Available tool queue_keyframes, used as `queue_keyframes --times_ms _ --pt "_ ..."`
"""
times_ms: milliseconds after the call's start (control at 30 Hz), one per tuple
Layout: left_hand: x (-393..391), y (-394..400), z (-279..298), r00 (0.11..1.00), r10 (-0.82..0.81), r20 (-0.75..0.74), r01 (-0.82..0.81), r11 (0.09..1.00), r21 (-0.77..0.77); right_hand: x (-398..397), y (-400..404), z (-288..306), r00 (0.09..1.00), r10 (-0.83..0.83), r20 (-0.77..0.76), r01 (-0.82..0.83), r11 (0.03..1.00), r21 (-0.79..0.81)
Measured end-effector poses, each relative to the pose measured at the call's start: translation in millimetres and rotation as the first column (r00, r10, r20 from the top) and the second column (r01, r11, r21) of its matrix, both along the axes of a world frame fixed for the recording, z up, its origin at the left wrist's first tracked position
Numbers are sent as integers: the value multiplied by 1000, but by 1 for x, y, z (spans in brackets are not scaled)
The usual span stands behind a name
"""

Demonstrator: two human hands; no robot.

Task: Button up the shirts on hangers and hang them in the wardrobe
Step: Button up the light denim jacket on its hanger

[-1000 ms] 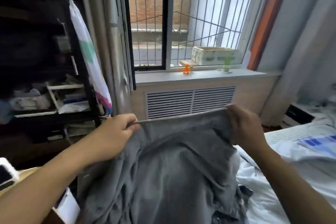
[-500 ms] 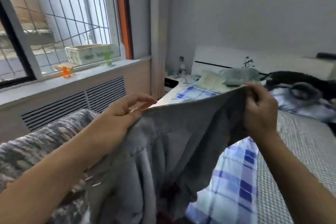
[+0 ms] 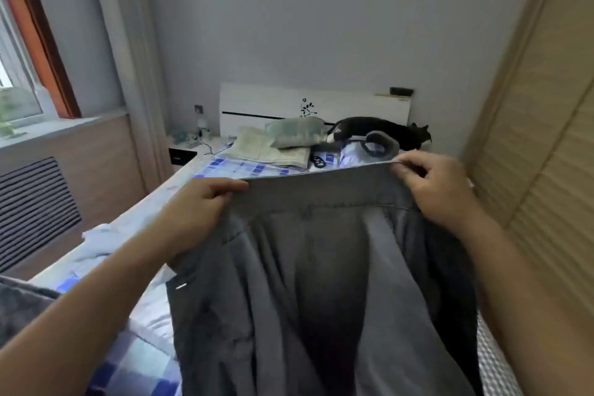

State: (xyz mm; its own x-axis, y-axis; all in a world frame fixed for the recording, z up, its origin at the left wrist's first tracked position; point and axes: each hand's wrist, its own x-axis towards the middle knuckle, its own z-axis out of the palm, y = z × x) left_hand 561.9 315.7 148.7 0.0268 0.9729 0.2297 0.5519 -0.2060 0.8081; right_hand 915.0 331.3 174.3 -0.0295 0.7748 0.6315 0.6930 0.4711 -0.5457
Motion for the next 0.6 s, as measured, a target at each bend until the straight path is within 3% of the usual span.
queue_keyframes --times_ms 67,133,233,267,300,333,367,400,433,533,600 --pt "43 47 -42 984 -67 -168 62 997 -37 57 24 -33 1000 -11 22 18 947 -322" --pt "81 80 -92 936 -138 -324 84 981 -174 101 42 -79 999 -42 1 35 812 -583" --pt "138 99 -171 815 -178 -551 -79 908 -411 147 46 -153 981 -188 -42 93 652 -753" --pt "161 92 -187 817 -174 -550 -130 873 -470 157 41 -176 970 -238 -48 112 616 -780" --pt "185 82 -204 888 -185 -420 -112 800 -589 163 32 -196 962 -271 -35 137 586 -799" --pt "212 68 -221 972 -171 -164 4 702 -713 168 23 -215 958 -285 -10 161 570 -806" --pt "238 50 -235 987 -92 131 160 565 -809 170 12 -229 960 -281 6 170 565 -807" --pt "265 28 -244 926 42 374 319 441 -839 168 0 -242 963 -269 13 168 565 -808" --pt "290 6 -248 831 171 529 439 383 -813 163 -11 -250 970 -245 3 147 569 -809" --pt "330 -23 -263 672 325 666 519 436 -736 134 -43 -263 992 -97 -84 -14 570 -821" --pt "326 -21 -265 667 335 666 507 451 -734 112 -66 -263 985 80 -154 -174 468 -867"
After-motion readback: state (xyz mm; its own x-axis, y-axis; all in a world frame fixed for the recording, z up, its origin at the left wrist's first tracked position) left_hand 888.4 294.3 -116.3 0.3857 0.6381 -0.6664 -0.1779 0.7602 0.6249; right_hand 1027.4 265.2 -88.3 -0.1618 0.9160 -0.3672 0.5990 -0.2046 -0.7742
